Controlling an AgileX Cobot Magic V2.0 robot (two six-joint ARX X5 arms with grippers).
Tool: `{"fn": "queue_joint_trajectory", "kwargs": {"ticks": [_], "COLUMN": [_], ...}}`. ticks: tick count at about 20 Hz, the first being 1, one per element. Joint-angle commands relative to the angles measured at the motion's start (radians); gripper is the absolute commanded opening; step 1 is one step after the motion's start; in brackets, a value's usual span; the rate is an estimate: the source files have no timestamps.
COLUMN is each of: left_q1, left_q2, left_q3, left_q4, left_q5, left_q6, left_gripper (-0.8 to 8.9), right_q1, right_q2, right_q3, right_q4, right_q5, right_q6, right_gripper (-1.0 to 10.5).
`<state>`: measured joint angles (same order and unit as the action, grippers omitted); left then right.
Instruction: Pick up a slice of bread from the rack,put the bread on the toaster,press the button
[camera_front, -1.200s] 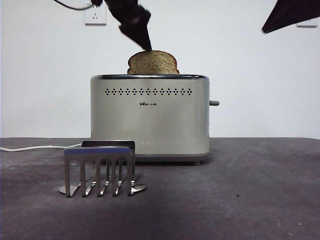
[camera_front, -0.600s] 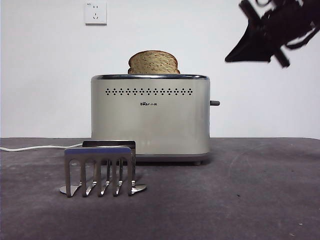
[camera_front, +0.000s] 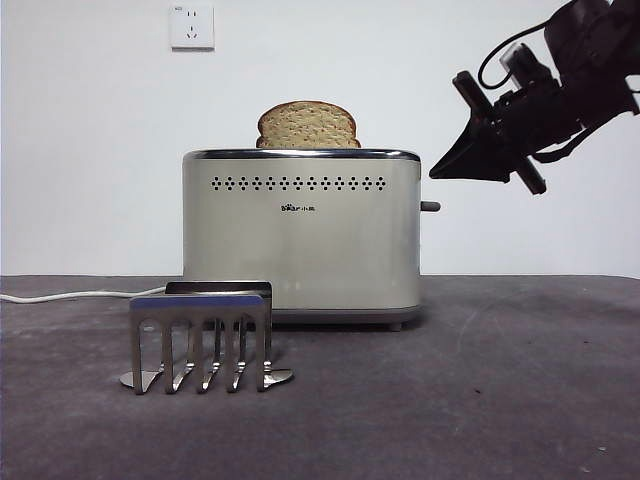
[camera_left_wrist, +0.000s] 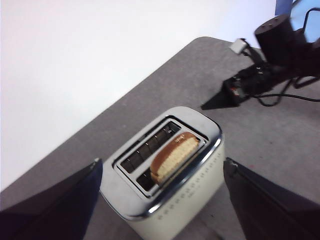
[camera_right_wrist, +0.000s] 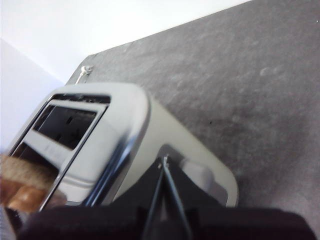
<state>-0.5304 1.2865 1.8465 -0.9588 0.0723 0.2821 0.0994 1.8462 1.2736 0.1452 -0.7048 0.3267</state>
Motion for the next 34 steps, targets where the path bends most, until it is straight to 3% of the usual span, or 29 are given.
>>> {"fn": "queue_joint_trajectory", "kwargs": {"ticks": [1, 14, 18, 34], "left_q1": [-0.001, -0.001, -0.001, -0.001], "left_q2": [-0.005, -0.006, -0.006, -0.006], "left_q3": [-0.007, -0.007, -0.007, -0.007], "left_q4": [-0.023, -0.046, -0.047, -0.067], "left_q5": [0.026, 0.038, 0.039, 0.037], "left_q6": [-0.023, -0.043, -0.047, -0.048], "left_gripper": [4.09, 4.09, 4.09, 4.09], "right_q1": [0.002, 0.015, 0.024, 0.026], "right_q2": [0.036, 0.11, 0.138, 0.237], "right_q3": [0.009, 0.009, 0.009, 0.008], "right_q4": [0.006, -0.003, -0.075, -0.13], "right_q5": [0.002, 0.004, 0.039, 0.061], "right_q6": [0.017, 0.011, -0.074, -0.111], "right_gripper": [-0.1, -0.1, -0.1, -0.1]}}
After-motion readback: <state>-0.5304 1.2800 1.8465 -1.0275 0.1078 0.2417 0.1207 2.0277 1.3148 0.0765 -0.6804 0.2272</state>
